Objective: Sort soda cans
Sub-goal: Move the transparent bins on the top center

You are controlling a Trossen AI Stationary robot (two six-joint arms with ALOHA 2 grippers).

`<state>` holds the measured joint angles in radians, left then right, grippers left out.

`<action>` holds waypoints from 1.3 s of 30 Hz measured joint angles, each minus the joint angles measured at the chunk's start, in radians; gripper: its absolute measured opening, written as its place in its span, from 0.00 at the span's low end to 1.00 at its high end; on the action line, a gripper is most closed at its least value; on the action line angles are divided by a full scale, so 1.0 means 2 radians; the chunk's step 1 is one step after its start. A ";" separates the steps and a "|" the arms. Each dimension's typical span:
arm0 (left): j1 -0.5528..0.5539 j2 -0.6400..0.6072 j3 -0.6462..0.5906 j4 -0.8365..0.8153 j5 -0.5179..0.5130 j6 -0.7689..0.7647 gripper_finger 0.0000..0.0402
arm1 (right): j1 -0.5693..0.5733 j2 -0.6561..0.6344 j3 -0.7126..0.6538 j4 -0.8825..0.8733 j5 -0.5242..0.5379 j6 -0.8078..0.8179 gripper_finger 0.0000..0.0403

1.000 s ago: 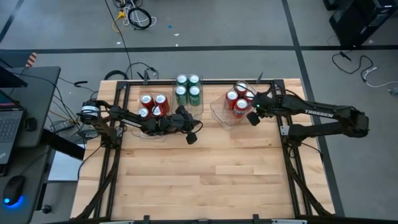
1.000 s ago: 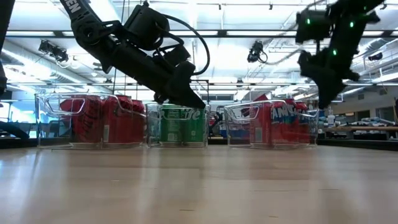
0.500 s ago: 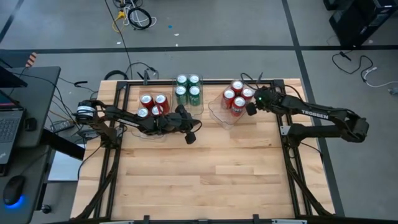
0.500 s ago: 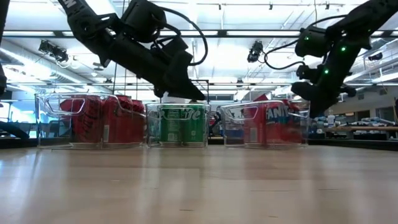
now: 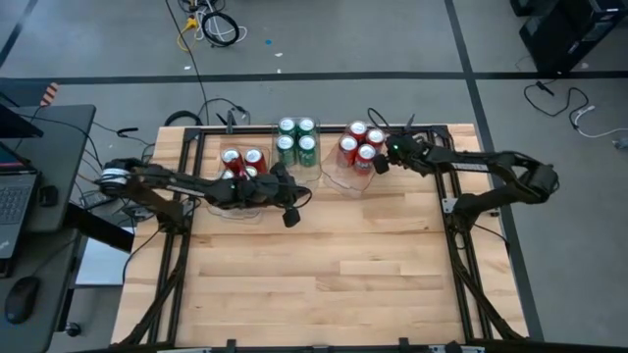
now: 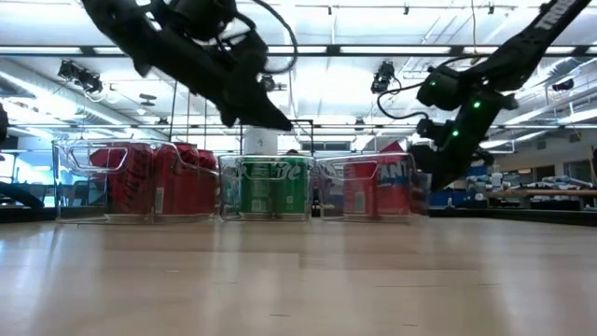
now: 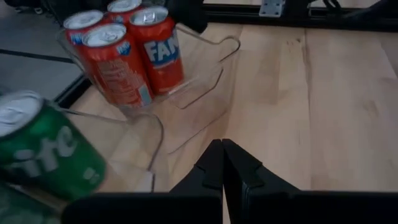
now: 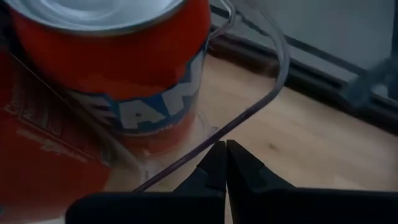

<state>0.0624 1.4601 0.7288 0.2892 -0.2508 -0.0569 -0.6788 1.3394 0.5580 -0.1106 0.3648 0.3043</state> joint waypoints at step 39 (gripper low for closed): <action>-0.162 -0.146 0.001 -0.560 -0.048 -0.225 0.00 | -0.018 0.050 0.164 -0.020 -0.164 -0.180 0.01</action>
<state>-0.2623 1.1690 0.7317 -0.8314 -0.3469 -0.5072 -0.7141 1.4396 0.8859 -0.1505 0.0367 -0.0560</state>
